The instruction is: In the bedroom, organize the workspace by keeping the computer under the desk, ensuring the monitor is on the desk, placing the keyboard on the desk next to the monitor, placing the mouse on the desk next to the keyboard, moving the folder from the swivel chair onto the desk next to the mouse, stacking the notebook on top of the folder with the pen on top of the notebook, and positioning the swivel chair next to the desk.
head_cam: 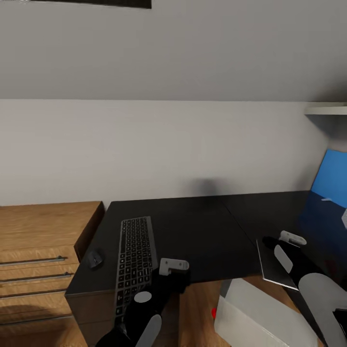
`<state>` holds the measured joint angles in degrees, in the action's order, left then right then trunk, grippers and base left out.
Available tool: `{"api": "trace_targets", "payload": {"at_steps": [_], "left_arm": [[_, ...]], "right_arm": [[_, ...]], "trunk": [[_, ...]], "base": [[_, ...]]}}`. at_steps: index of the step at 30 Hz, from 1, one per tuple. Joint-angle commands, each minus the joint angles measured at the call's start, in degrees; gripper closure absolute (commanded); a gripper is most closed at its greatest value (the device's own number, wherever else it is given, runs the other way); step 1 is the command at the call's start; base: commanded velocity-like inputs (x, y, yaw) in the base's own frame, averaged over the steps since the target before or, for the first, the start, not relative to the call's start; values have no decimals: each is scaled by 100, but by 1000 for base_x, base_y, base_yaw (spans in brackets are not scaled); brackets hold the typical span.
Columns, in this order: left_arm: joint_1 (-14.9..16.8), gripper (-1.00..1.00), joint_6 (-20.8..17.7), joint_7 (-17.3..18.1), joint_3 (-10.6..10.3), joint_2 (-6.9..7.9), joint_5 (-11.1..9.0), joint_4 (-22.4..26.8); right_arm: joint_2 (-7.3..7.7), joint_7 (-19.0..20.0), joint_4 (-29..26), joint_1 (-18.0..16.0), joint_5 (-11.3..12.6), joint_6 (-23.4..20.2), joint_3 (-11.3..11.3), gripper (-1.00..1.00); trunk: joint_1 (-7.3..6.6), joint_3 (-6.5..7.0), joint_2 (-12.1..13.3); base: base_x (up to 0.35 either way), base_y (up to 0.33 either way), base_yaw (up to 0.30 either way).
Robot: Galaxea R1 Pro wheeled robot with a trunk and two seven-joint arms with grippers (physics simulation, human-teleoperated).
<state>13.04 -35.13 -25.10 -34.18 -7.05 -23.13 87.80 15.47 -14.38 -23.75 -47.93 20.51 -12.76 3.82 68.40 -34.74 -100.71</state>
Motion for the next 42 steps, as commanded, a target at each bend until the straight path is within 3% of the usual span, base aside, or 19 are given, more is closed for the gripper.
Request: {"api": "trace_targets", "payload": {"at_steps": [1, 42], "left_arm": [[6, -100, -12, -57, -9, -1, -60, 4], [4, -100, -11, -48, -19, -6, -60, -35]], "right_arm": [[0, -30, 152, 3, 119, -34, 5, -100], [-9, -30, 152, 3, 111, -24, -11, -100]], "trunk": [[-1, -7, -3], [-1, -7, -3]], "base": [[-45, 25, 0], [-66, 54, 0]]}}
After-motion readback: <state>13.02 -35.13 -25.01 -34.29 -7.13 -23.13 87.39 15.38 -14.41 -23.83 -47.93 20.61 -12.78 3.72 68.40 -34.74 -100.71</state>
